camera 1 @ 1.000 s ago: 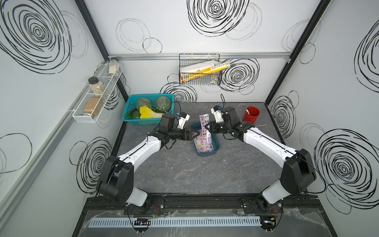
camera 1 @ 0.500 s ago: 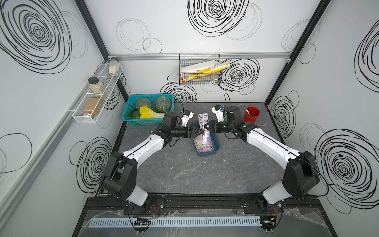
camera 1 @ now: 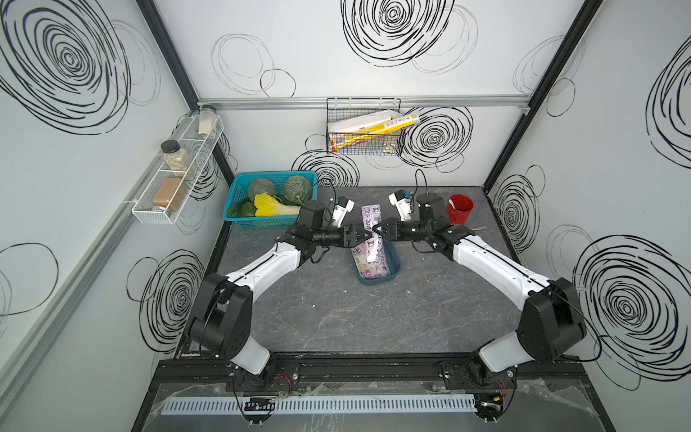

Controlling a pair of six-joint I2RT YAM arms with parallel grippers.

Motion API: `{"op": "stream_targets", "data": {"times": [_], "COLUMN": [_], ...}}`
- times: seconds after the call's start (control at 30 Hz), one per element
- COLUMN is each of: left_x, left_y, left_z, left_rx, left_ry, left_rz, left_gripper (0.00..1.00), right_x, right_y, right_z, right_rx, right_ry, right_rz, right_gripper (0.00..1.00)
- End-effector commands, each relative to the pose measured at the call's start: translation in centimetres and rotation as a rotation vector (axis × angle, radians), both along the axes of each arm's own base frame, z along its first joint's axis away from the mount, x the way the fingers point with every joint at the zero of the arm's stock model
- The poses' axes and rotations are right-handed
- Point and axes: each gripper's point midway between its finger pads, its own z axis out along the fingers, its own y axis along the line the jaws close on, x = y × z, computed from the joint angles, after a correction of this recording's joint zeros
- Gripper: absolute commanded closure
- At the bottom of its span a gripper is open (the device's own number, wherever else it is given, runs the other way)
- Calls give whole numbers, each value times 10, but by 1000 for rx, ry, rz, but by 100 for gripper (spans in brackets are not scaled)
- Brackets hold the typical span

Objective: Take the stickers out of the storage box
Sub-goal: Move the storage box to the center of the board.

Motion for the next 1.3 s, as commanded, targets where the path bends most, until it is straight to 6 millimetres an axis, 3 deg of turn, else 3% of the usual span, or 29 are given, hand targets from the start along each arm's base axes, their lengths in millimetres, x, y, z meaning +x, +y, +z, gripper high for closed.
{"op": "stream_targets", "data": {"times": [0.0,0.2,0.5,0.63,0.73,0.9,1.1,1.27], "left_x": [3,5,7,10,13,14,10,2], "left_y": [-8,-9,-5,8,27,73,125,146], "left_z": [18,20,11,5,-5,-15,-23,-33], "left_rx": [-48,-56,-19,0,19,16,12,28], "left_ry": [-53,-54,-38,-22,13,58,118,161], "left_rz": [-29,-26,-9,28,74,162,262,287], "left_gripper": [54,59,97,100,100,100,100,100], "right_x": [-5,-6,-1,6,15,27,45,68], "right_y": [2,4,-2,-13,-26,-40,-20,-12], "right_z": [19,20,11,-1,-17,-55,-83,-121], "right_rx": [59,78,46,-23,-115,-256,-254,-309], "right_ry": [-33,-30,-21,-12,0,32,79,133], "right_rz": [23,37,3,-62,-135,-196,-144,-152], "right_gripper": [71,71,70,62,49,40,36,36]}}
